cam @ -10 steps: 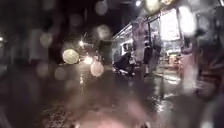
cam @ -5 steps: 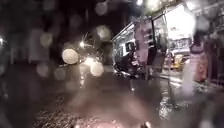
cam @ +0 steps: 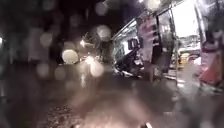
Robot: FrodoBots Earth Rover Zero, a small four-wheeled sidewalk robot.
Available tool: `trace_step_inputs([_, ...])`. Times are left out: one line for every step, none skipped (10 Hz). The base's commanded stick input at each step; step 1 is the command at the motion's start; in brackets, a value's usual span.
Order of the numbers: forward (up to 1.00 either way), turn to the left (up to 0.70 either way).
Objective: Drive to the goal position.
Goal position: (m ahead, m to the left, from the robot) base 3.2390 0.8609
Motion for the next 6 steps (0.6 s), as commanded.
trace_step_inputs([0.7,-0.23])
trace_step_inputs([0.7,-0.35])
trace_step_inputs([0.7,-0.35])
trace_step_inputs([0.7,-0.35])
trace_step_inputs([0.7,-0.35])
trace_step_inputs([0.7,-0.23])
